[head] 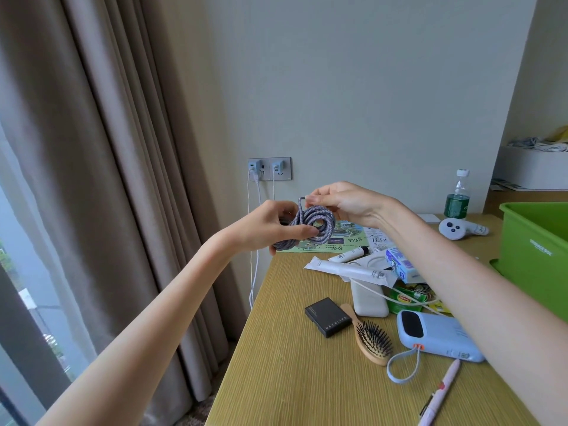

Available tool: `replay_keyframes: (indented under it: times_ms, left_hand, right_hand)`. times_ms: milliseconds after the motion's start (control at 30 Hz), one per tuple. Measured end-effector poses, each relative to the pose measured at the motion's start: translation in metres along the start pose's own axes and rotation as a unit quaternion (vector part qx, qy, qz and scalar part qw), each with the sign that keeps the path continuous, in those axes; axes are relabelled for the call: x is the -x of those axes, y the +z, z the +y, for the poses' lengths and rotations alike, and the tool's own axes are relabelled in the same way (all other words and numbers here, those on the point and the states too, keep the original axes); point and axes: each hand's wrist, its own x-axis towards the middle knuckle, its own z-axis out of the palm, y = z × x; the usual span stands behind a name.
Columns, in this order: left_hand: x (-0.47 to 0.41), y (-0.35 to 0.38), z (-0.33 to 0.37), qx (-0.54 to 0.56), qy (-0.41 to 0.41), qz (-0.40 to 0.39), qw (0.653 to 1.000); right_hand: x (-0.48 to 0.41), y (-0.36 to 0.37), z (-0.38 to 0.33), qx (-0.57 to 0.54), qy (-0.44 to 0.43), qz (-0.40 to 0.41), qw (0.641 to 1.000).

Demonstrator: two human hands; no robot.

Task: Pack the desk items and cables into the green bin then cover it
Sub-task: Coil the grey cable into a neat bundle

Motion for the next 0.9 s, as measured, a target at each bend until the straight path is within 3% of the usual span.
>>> replay_keyframes:
  times_ms: [333,533,767,900]
  left_hand:
    - [-0.003,0.002,-0.003,-0.044,-0.008,0.022,0.999]
    - [-0.002,0.006,-0.012,-0.057,0.013,0.051,0.997]
    - [-0.005,0.012,-0.018,-0.174,0.035,0.074,0.981]
    - [-0.004,0.013,-0.018,-0.12,0.043,0.076,0.989]
  right_hand:
    - [-0.006,0.002,0.001,0.001,0.043,0.038,0.998]
    - [-0.01,-0.002,-0.001,-0.007,0.134,0.058,0.989]
    - [-0.013,0.001,0.005,0.069,0.184,0.097,0.976]
    - [-0.012,0.001,0.008,0.069,0.181,0.09,0.977]
